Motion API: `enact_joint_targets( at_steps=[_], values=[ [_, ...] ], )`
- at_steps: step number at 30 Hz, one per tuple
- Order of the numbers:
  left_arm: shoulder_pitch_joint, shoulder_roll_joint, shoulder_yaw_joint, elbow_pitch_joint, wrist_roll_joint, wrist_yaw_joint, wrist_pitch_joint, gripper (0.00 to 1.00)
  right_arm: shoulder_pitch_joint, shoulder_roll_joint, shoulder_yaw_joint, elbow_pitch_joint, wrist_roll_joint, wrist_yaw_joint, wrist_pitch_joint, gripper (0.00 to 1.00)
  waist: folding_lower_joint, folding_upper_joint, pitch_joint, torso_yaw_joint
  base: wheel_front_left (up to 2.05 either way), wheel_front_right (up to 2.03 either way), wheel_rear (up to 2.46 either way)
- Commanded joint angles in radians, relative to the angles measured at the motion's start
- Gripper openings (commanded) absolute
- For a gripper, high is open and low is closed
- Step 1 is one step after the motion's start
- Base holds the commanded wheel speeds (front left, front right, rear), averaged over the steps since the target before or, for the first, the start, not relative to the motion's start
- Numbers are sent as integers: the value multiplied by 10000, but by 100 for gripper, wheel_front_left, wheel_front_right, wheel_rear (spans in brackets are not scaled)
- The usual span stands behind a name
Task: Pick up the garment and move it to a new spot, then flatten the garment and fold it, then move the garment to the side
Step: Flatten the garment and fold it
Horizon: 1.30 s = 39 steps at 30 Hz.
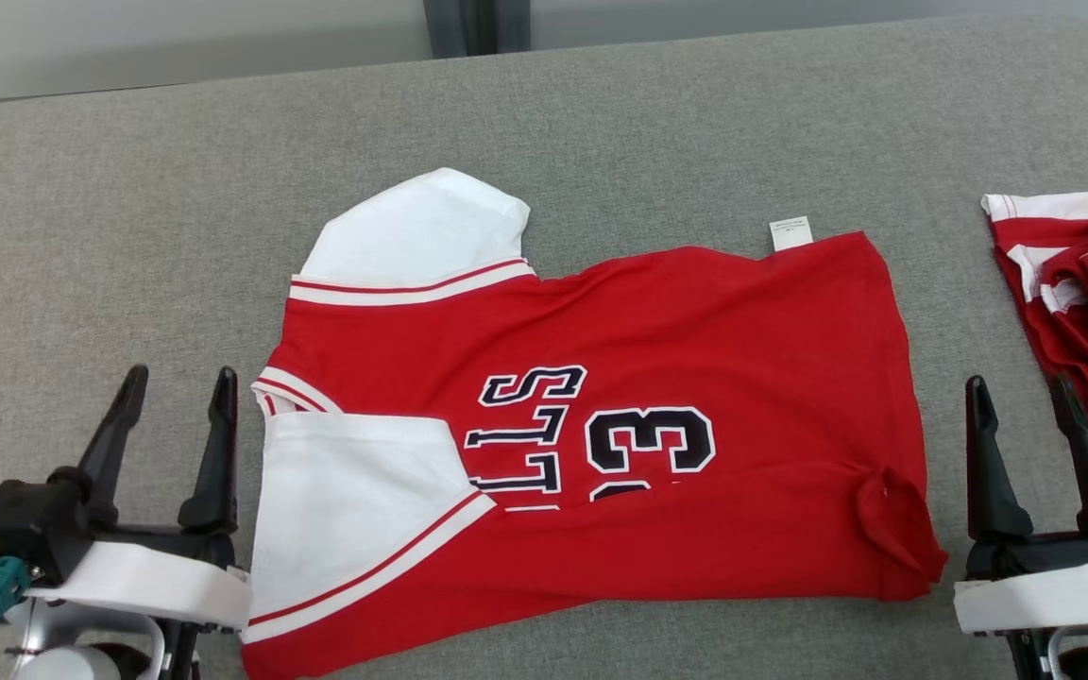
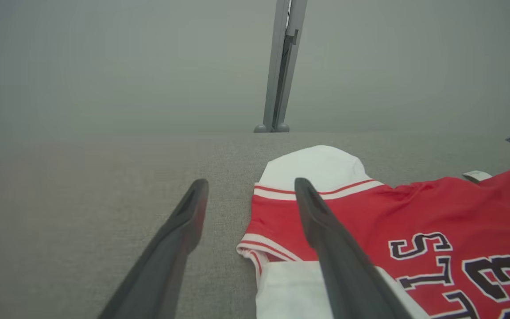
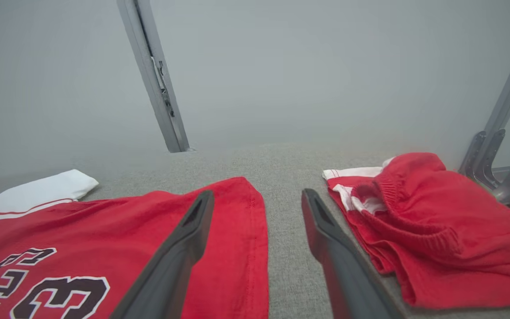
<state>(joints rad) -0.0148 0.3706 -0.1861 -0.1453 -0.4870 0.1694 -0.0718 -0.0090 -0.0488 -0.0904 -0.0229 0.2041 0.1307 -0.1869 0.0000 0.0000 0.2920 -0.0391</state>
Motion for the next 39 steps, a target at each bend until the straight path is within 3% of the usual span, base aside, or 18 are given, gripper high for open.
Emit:
enact_joint_targets(
  at_steps=[1, 8, 21, 26, 31, 39],
  values=[
    [-423, 197, 0, -136, 402, 120, -172, 100, -166, -44, 106, -279, -211, 4, -179, 100, 0, 0, 0, -13, 0, 0, 0],
    [-1003, 371, -213, -354, 1165, 383, -188, 100, -130, -45, 674, -883, -213, 4, -290, 100, 0, 0, -63, -79, 0, 0, 0],
    [-1147, 317, -435, -304, 1324, 553, -45, 100, 88, -42, 873, -900, 13, 4, -299, 100, 0, 0, -92, -166, 0, 0, 0],
    [-1912, 407, -655, -291, 1406, 258, 126, 100, -66, -38, 903, -935, 79, 4, -282, 100, 0, 0, 99, -194, 0, 0, 0],
    [-3643, 499, -1090, 66, 1265, -527, 821, 100, -445, -38, 1251, -848, 168, 4, -319, 100, 0, 0, 674, -527, 0, 0, 0],
    [-6596, 594, -1424, 3269, 638, -1994, 2094, 100, -980, -39, 1743, -422, 432, 4, -569, 100, 0, 0, 1624, -1343, 0, 0, 0]
  ],
)
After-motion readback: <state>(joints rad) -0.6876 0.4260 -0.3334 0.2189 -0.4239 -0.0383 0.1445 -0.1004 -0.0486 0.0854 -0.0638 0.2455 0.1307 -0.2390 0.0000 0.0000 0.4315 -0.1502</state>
